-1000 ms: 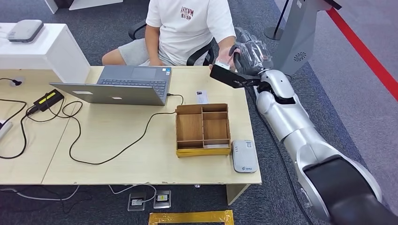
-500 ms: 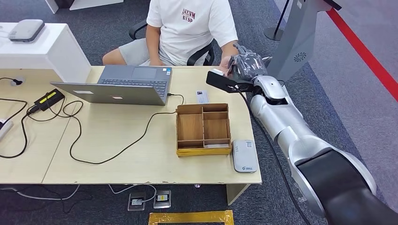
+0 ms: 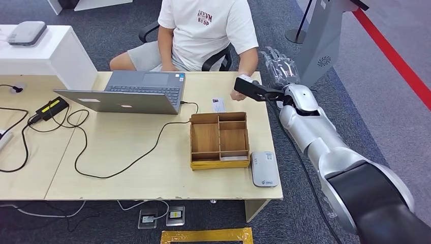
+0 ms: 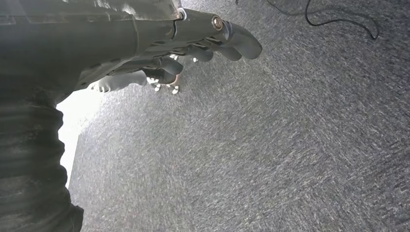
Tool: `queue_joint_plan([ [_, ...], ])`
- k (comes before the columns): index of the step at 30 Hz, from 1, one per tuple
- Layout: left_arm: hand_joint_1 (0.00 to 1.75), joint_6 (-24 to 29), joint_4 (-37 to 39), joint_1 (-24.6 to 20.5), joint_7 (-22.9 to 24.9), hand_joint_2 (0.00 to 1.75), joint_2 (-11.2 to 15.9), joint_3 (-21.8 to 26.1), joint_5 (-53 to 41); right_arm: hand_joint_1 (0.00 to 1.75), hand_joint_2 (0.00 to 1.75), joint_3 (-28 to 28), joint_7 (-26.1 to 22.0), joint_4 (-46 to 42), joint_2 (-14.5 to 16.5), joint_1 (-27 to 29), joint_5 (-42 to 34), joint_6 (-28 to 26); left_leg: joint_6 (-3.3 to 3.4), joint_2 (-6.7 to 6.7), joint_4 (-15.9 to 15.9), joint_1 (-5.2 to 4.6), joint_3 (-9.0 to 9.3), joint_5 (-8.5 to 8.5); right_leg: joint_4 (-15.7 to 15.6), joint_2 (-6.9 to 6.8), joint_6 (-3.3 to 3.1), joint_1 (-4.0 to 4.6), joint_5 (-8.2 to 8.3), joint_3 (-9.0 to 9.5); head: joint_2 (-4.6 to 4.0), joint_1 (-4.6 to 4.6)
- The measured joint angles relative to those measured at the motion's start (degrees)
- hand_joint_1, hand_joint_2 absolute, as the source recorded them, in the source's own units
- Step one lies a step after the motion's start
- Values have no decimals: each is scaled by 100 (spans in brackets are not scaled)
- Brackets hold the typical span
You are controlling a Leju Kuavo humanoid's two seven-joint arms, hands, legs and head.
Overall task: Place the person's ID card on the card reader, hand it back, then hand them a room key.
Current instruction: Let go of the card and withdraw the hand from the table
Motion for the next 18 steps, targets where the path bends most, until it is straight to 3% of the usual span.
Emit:
queue_joint_plan([
  [11, 0, 15, 0, 0, 0, 175, -13, -31, 12, 0, 0, -3, -131, 10, -23, -15, 20, -353, 0, 2, 0, 0, 1, 0, 0, 7, 0, 0, 0, 0, 0, 2],
  [18, 0, 84, 0, 1, 0, 175, -21, -30, 94, 0, 0, -51, -409, 10, -82, -192, 5, -1206, 0, 2, 1, 0, 1, 0, 0, 7, 0, 0, 0, -1, 0, 1],
])
